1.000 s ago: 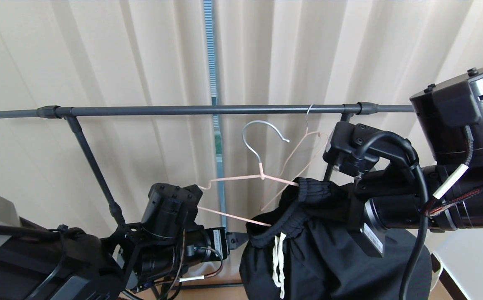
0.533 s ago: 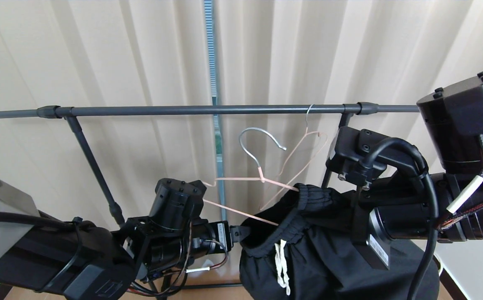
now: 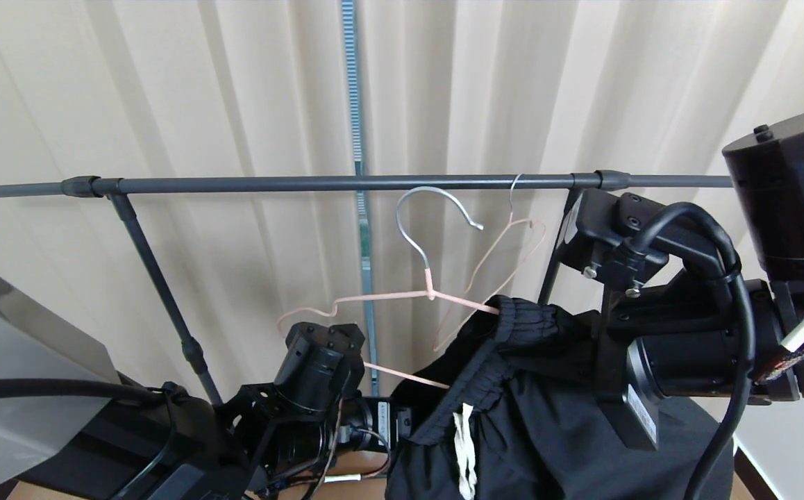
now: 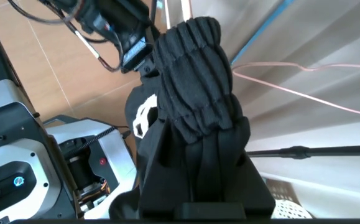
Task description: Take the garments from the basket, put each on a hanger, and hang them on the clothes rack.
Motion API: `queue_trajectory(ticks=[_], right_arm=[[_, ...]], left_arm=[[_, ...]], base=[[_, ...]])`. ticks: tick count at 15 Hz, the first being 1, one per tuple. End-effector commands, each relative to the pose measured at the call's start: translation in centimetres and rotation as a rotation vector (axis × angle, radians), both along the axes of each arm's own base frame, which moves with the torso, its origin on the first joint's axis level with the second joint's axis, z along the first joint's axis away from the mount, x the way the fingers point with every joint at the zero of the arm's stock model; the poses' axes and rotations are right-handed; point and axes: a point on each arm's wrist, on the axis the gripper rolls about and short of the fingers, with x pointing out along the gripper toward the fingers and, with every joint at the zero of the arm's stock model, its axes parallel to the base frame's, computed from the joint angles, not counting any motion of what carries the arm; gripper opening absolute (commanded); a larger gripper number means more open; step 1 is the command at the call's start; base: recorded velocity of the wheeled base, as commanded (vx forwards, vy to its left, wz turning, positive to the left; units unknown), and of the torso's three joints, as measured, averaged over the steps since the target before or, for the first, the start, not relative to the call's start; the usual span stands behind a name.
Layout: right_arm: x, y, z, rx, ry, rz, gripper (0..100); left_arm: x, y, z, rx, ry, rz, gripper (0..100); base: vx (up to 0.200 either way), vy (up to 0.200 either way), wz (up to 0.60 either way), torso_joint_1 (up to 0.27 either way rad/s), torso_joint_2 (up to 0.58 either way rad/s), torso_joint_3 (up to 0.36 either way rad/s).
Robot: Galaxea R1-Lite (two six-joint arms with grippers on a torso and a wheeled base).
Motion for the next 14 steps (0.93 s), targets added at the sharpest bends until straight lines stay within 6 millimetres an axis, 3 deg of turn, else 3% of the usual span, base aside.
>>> queue_trajectory(ticks=[1,2,6,11,14], right_arm=[[-0.4,-0.5,0.4,0.014,-0.011,-0.001,0],[-0.5,-0.6,0.5,0.014,-0.011,-0.002,0],[-0.6,-2.6,0.4,0.040,0.008,-0.023,0],[-0.9,-5.1,-1.1,0.018,0.040,-0.100,0],[-1.3,-5.5,-2.0,-0.001,0.065,-0.105,0]], left_arm=[[-0.2,-0.2,-0.8,0.022,0.020,-0.009,100],[-0.2,-0.2,-0.9,0.022,0.020,-0.009,0],[-0.5,0.3,-0.6,0.025,0.015,0.004,0],[-1.1,3.3,2.3,-0.017,-0.050,0.065,0],[-0.4,4.7,2.6,-0.005,-0.070,0.100,0]], base=[[0.000,0.000,0.00,0.000,0.00,0.000],[0.000,0.000,0.00,0.000,0.00,0.000],[0.000,0.000,0.00,0.000,0.00,0.000],[0.000,0.000,0.00,0.000,0.00,0.000],[0.000,0.000,0.00,0.000,0.00,0.000]])
